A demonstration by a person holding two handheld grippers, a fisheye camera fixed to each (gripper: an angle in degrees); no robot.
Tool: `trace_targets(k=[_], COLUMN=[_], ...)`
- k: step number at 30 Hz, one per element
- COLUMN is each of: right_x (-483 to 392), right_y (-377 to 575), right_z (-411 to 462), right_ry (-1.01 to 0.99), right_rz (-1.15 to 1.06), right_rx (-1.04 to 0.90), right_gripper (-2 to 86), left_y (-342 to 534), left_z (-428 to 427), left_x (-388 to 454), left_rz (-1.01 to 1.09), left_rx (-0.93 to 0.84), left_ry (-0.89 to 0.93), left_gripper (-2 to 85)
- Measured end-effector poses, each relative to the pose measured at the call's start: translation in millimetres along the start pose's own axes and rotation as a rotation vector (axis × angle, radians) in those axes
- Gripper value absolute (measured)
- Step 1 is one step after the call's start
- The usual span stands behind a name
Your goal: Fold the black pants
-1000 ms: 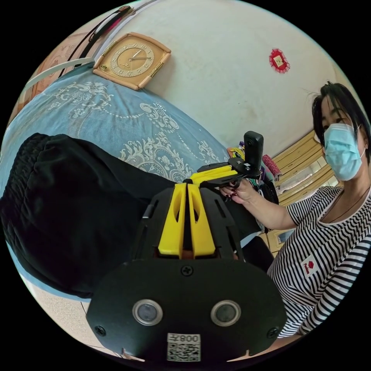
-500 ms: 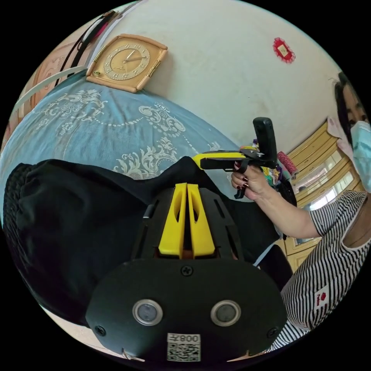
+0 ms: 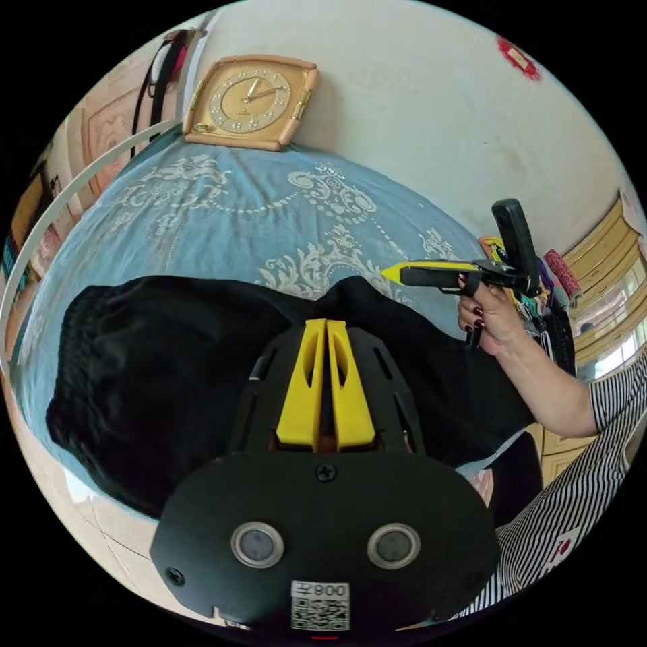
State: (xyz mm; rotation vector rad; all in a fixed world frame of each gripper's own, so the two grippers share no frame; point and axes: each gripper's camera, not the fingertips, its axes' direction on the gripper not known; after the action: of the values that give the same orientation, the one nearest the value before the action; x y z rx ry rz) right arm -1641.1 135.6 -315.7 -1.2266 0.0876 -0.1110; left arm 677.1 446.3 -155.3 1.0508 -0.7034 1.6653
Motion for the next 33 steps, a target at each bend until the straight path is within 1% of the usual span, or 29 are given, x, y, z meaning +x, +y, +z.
trace_targets(k=[1,3,5,7,8,9,11,12,15,16,19,21,22,23,24,25,26,27,28,29,32,33], right_x=[-3,-11,-26,-32,-32,-31,-22,-19,-2,4,17,16,14,14,15,17,20,22,24,26,30,31], right_y=[2,4,2,0,-2,-3,-4,-4,-3,-2,0,3,5,8,9,12,16,17,20,22,28,30], right_z=[-6,-10,-2,10,20,25,41,42,39,37,37,38,39,39,39,39,39,39,39,39,39,38], right_ry=[-0.021,-0.077,-0.081,-0.082,-0.081,-0.070,-0.004,-0.021,-0.060,-0.005,-0.053,-0.032,-0.012,-0.002,-0.002,-0.009,-0.022,-0.029,-0.038,-0.045,-0.065,-0.076], right_rz=[-0.001,-0.028,-0.083,-0.110,-0.113,-0.113,-0.089,-0.088,-0.046,-0.026,-0.012,-0.035,-0.048,-0.051,-0.049,-0.041,-0.030,-0.026,-0.020,-0.019,-0.024,-0.021], right_rx=[0.026,0.056,0.039,0.003,-0.027,-0.044,-0.101,-0.100,-0.089,-0.085,-0.097,-0.094,-0.094,-0.091,-0.088,-0.082,-0.077,-0.076,-0.078,-0.086,-0.107,-0.112], right_gripper=[0.0,0.0,0.0,0.0,0.0,0.0,0.0,0.0,0.0,0.0,0.0,0.0,0.0,0.0,0.0,0.1,0.1,0.1,0.1,0.1,0.0,0.0], left_y=[5,24,39,51,58,65,76,81,84,86,89,89,89,88,85,84,85,89,93,102,113,112], left_z=[-10,-47,-73,-90,-94,-91,-86,-91,-102,-103,-109,-119,-122,-124,-119,-115,-105,-94,-89,-90,-104,-107], left_x=[-6,-34,-55,-72,-80,-88,-94,-94,-92,-91,-85,-67,-60,-42,-24,-16,-2,6,7,6,-13,-13], left_rz=[-0.022,-0.131,-0.219,-0.281,-0.303,-0.332,-0.307,-0.296,-0.313,-0.312,-0.318,-0.306,-0.290,-0.233,-0.168,-0.140,-0.095,-0.068,-0.072,-0.074,-0.213,-0.230], left_rx=[0.018,0.072,0.106,0.115,0.091,0.016,-0.054,-0.021,-0.022,-0.022,-0.010,0.019,0.031,0.051,0.031,0.005,-0.059,-0.135,-0.171,-0.156,-0.110,-0.109], left_ry=[-0.014,-0.103,-0.170,-0.181,-0.202,-0.284,-0.339,-0.339,-0.384,-0.385,-0.363,-0.375,-0.366,-0.313,-0.250,-0.230,-0.225,-0.261,-0.291,-0.297,-0.183,-0.180], left_gripper=[0.8,1.1,1.1,0.9,0.7,0.5,0.3,0.3,0.2,0.2,0.1,0.1,0.1,0.1,0.1,0.1,0.1,0.1,0.1,0.1,0.1,0.1])
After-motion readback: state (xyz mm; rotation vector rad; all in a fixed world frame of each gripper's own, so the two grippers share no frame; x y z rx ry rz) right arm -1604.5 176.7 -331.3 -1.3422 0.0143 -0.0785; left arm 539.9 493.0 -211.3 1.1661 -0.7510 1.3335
